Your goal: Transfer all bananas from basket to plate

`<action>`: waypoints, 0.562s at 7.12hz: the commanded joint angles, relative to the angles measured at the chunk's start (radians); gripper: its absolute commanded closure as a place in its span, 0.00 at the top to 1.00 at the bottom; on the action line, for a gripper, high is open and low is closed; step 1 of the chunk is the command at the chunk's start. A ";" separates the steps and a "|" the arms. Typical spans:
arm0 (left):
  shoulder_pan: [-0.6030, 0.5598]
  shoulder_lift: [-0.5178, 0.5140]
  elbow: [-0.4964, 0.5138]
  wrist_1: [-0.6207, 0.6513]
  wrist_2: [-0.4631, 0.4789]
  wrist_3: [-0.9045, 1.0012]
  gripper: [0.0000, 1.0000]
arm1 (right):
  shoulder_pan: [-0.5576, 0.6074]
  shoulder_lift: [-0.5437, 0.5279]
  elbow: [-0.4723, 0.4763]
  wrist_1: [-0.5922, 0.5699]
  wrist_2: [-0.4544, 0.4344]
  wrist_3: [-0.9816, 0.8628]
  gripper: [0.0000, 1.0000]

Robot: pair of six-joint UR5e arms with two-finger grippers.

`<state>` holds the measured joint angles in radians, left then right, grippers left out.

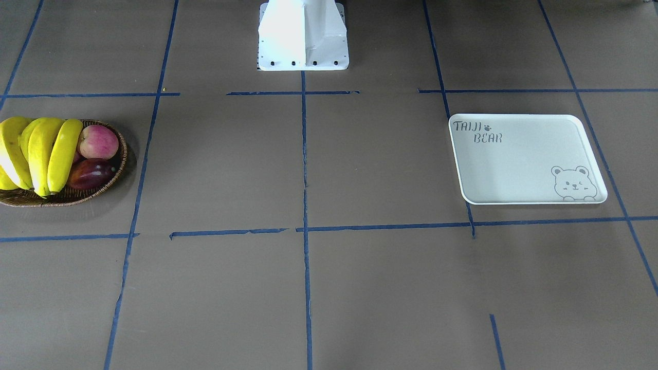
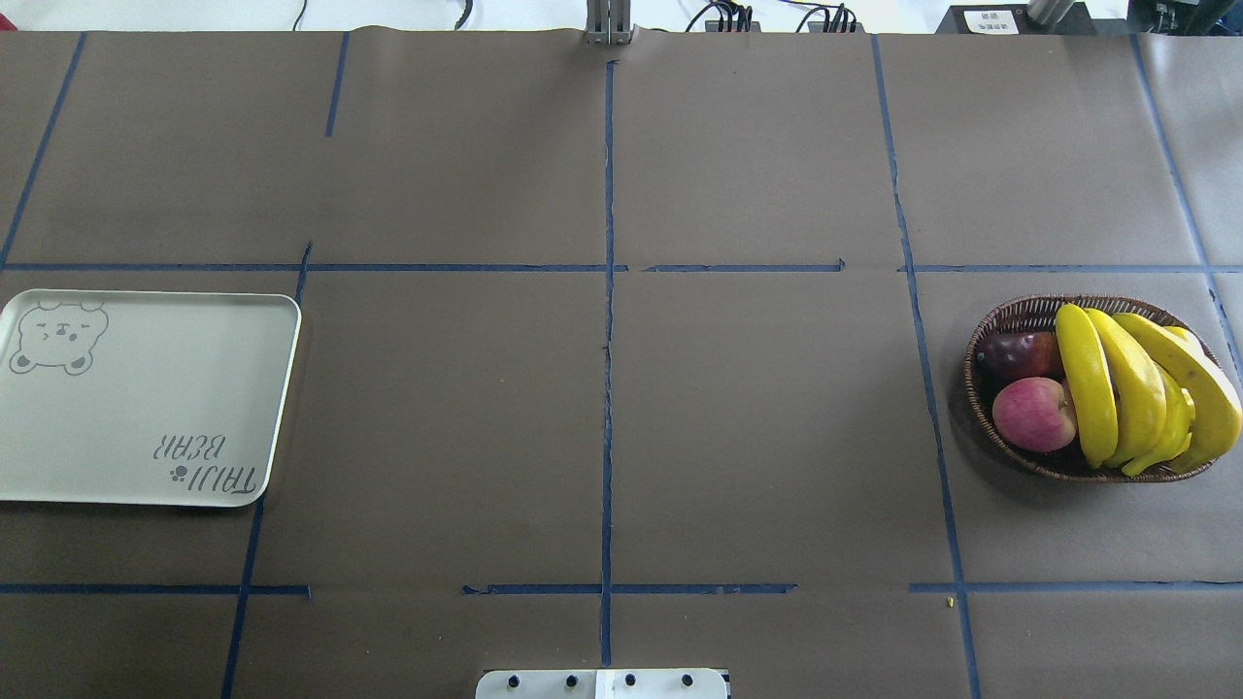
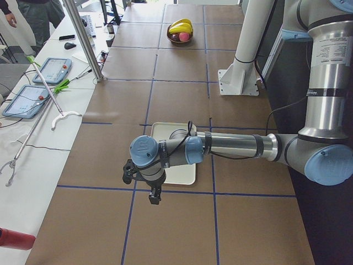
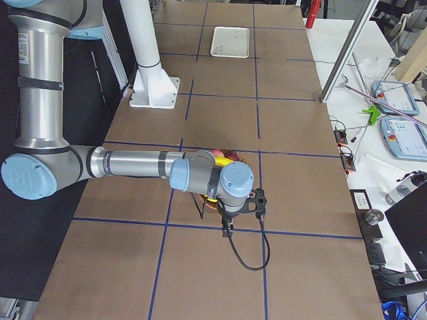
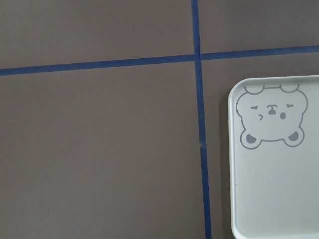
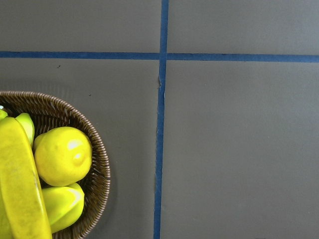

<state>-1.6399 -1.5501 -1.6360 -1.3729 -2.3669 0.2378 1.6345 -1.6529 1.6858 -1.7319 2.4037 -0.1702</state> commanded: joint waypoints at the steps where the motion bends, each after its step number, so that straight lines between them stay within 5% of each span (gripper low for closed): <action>1: 0.000 -0.001 -0.001 0.000 0.000 0.000 1.00 | 0.002 0.007 0.000 0.000 -0.001 0.005 1.00; 4: 0.000 -0.007 -0.002 0.000 0.000 0.000 1.00 | 0.002 0.012 -0.001 0.000 -0.003 0.003 1.00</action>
<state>-1.6398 -1.5532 -1.6373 -1.3729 -2.3669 0.2371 1.6367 -1.6437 1.6856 -1.7319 2.4010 -0.1675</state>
